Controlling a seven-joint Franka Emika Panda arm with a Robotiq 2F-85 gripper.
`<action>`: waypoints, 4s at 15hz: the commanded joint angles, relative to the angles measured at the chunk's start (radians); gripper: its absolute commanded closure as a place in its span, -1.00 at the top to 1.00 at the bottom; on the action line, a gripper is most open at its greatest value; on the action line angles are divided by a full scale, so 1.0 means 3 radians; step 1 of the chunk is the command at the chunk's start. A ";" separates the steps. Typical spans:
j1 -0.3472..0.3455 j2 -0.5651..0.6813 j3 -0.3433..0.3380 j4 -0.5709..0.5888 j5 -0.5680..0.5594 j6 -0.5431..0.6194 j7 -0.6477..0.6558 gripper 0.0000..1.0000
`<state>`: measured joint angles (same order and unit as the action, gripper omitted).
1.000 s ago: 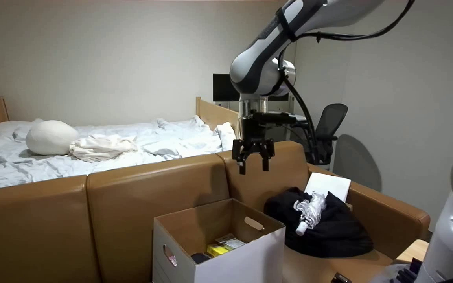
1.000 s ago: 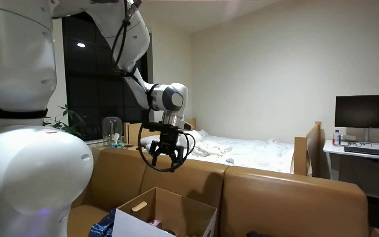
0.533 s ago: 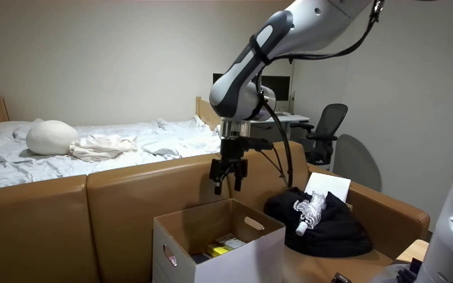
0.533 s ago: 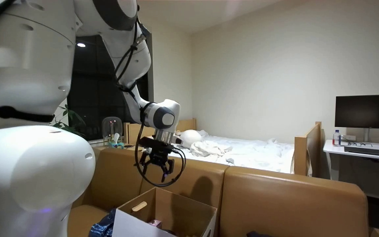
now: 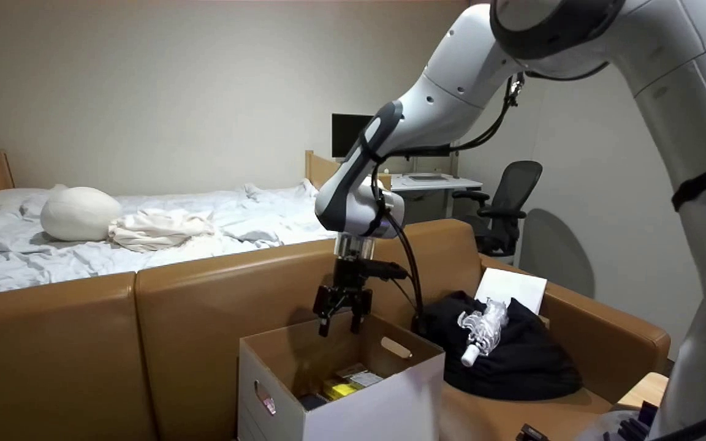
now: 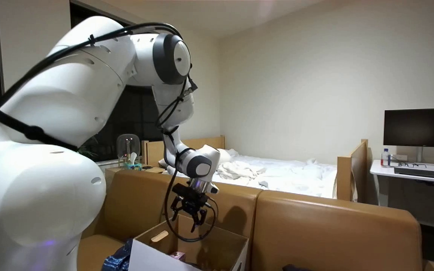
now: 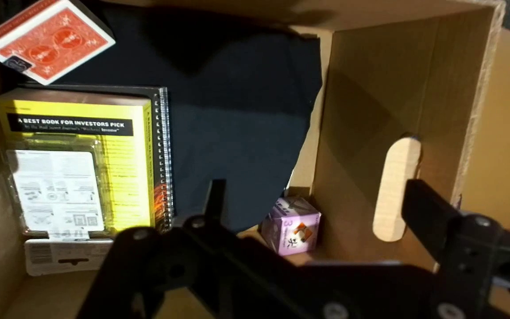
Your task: Take the umbrella and the jacket out of the box
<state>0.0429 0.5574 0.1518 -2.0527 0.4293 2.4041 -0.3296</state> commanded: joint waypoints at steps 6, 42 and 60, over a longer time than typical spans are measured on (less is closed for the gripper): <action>-0.0306 0.0423 0.0151 0.0302 -0.0016 0.0074 0.0052 1.00; -0.0198 0.1018 -0.0225 0.0909 -0.0027 0.0944 0.1356 1.00; 0.0525 0.1689 -0.0880 0.1562 -0.0678 0.0498 0.2787 1.00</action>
<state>0.2054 1.0477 -0.1101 -1.6024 0.2385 2.5692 0.4500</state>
